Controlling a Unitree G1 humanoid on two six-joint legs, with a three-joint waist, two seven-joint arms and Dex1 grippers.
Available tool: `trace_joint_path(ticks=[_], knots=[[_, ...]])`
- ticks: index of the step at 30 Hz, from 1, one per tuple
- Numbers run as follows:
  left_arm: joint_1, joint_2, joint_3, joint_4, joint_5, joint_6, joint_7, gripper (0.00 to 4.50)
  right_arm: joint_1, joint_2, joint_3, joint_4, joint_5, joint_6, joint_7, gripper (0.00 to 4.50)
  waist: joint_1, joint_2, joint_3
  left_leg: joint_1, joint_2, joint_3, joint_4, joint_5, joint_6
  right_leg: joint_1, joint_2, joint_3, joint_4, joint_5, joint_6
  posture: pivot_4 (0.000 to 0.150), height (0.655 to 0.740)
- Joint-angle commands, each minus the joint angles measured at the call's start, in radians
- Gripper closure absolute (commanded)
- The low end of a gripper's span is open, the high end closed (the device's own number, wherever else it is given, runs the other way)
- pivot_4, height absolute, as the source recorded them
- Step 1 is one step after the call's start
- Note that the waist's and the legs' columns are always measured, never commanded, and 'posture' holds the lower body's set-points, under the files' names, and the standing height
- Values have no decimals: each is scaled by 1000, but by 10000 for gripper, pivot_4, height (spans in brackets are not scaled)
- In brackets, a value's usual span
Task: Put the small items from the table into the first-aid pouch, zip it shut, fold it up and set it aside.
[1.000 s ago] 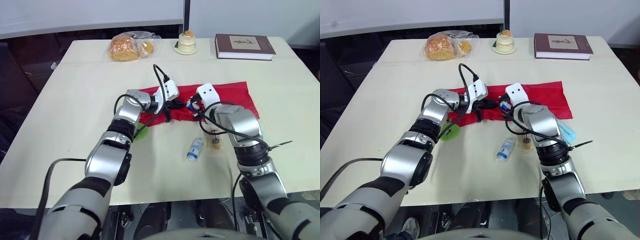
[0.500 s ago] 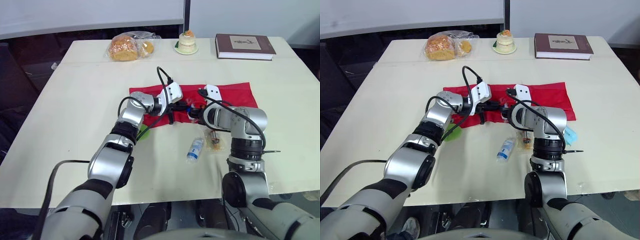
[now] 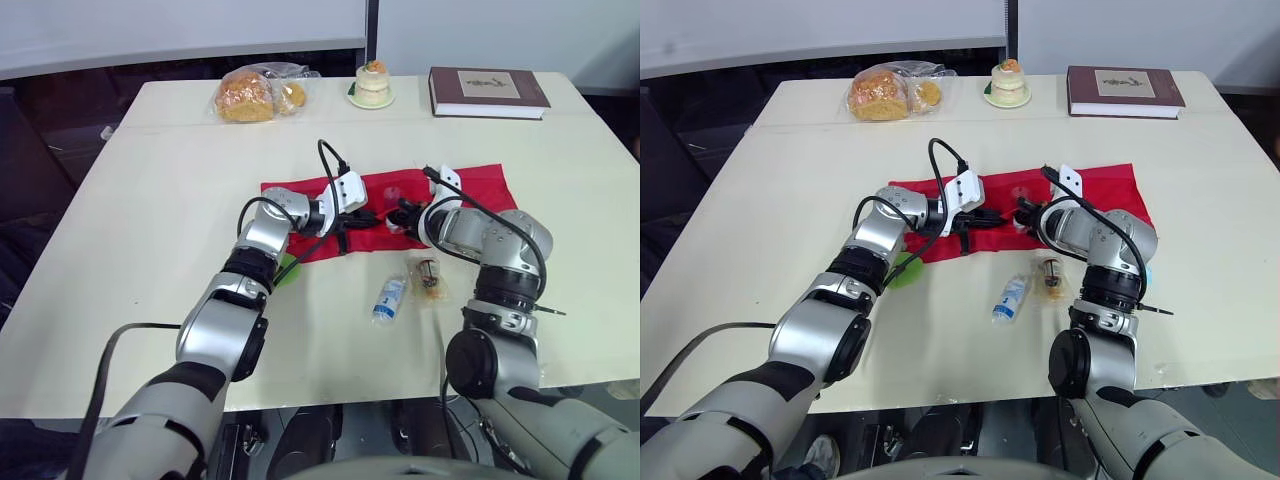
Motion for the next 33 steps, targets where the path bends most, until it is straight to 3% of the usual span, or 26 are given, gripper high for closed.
trace_joint_path(ticks=[1, 3, 4, 6, 14, 16, 20, 25, 33], knots=[[-11, -6, -4, -17, -14, -9, 1, 45000, -47, 162, 79, -40, 64, 7, -8, 29278, -2, 0, 0, 0, 0, 0, 0, 0, 0, 0, 0, 0, 0, 0, 0, 1500, 7289], [-12, -6, -3, -12, -13, -11, 4, 45000, -19, 139, 139, -57, 61, 11, -6, 21566, -10, 0, 0, 0, 0, 0, 0, 0, 0, 0, 0, 0, 0, 0, 0, 1500, 7289], [-12, -5, -3, -11, -13, -13, 5, 45000, -9, 134, 153, -65, 62, 13, -8, 14473, -12, 0, 0, 0, 1, 1, 0, 0, 0, -1, 0, 1, 0, 0, 0, 1500, 7289], [-16, 1, -2, 1, -10, -18, 11, 45000, 17, 110, 181, -98, 64, 28, -3, 9616, -14, 0, 0, 0, 1, 0, -1, 0, 0, -1, 0, 0, 0, 0, 0, 1500, 7289], [-33, 16, 1, 43, -6, -36, 25, 45000, 136, -30, 390, -335, 94, 104, 90, 9616, -20, 0, 0, -1, 0, 0, -1, 0, 0, -1, 1, 1, 0, 0, 0, 1500, 7289], [-34, 16, 0, 47, -6, -39, 24, 45000, 176, -117, 462, -418, 95, 69, 143, 9616, -19, 0, 0, -1, 0, 0, -1, 0, 0, -1, 1, 1, 0, 0, 0, 1500, 7289], [-36, 15, -2, 54, -4, -43, 21, 45000, 225, -271, 581, -486, 72, 14, 199, 20838, -14, 0, 0, -1, -1, 0, -1, 0, 0, -1, 0, 0, -1, 0, 0, 1500, 7289], [-43, 16, -2, 64, -2, -48, 21, 45000, 244, -378, 686, -465, 7, -89, 219, 44599, -17, 0, 0, 0, 0, 0, -1, 0, 0, -1, 1, 0, 0, 0, 0, 1500, 7289], [-46, 22, -1, 69, -1, -53, 21, 45000, 244, -399, 711, -477, -14, -117, 245, 44599, -13, 0, 0, -1, 0, 1, -1, 0, 0, -1, 1, 0, 0, 0, 0, 1500, 7289]])
